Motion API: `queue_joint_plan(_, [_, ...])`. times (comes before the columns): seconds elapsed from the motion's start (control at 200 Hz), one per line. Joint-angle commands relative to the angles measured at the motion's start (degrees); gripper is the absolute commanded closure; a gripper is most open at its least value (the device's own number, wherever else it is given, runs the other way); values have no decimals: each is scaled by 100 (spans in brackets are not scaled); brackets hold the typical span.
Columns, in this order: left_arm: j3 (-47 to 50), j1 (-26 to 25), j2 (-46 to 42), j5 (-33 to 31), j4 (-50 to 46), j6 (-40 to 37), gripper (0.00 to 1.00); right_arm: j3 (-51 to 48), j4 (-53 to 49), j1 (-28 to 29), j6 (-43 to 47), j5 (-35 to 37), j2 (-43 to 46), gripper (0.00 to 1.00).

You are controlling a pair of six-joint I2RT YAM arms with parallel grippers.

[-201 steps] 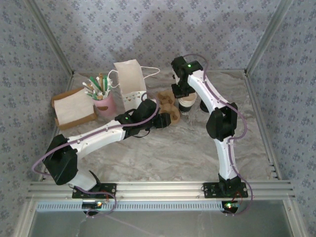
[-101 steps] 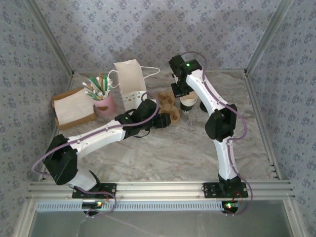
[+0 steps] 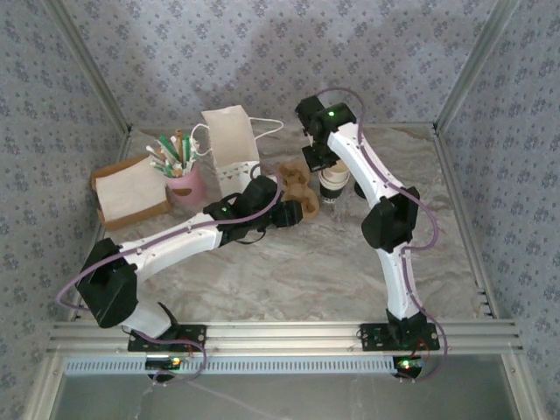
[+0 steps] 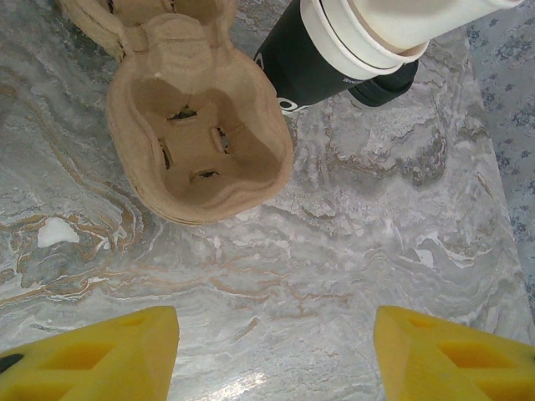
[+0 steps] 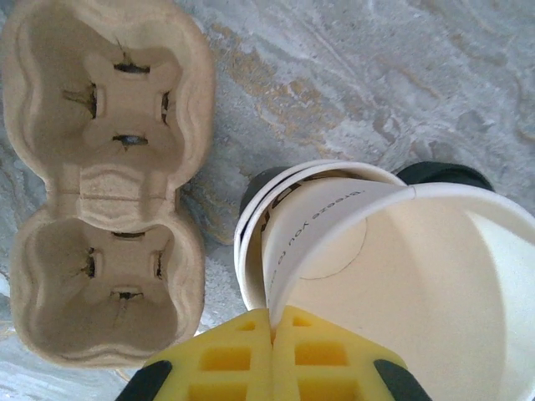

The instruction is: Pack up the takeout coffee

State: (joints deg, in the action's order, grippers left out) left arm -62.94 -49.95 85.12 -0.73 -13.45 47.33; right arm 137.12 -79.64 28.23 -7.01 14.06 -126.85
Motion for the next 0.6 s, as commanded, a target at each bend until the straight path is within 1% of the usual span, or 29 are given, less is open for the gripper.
queue_joint_plan(0.0, [-21, -18, -271, -6, 39, -88, 37, 252, -315, 102, 68, 369, 384, 99])
queue_joint_plan(0.14, [20, -20, -488, 13, 40, -103, 35, 307, -395, 195, 17, 504, 776, 98])
queue_joint_plan(0.185, [44, -20, -580, 56, 59, -93, 34, 307, -434, 232, -9, 542, 912, 98])
queue_joint_plan(0.255, [54, -15, -762, 113, 56, -139, 27, 291, -506, 311, -54, 595, 1113, 98])
queue_joint_plan(0.44, [62, 71, -1413, 251, -165, -309, 1, -69, -631, 681, -176, 589, 1734, 97])
queue_joint_plan(0.595, [154, 225, -1943, 223, -533, -495, 1, -835, -628, 1159, -338, 650, 2270, 96])
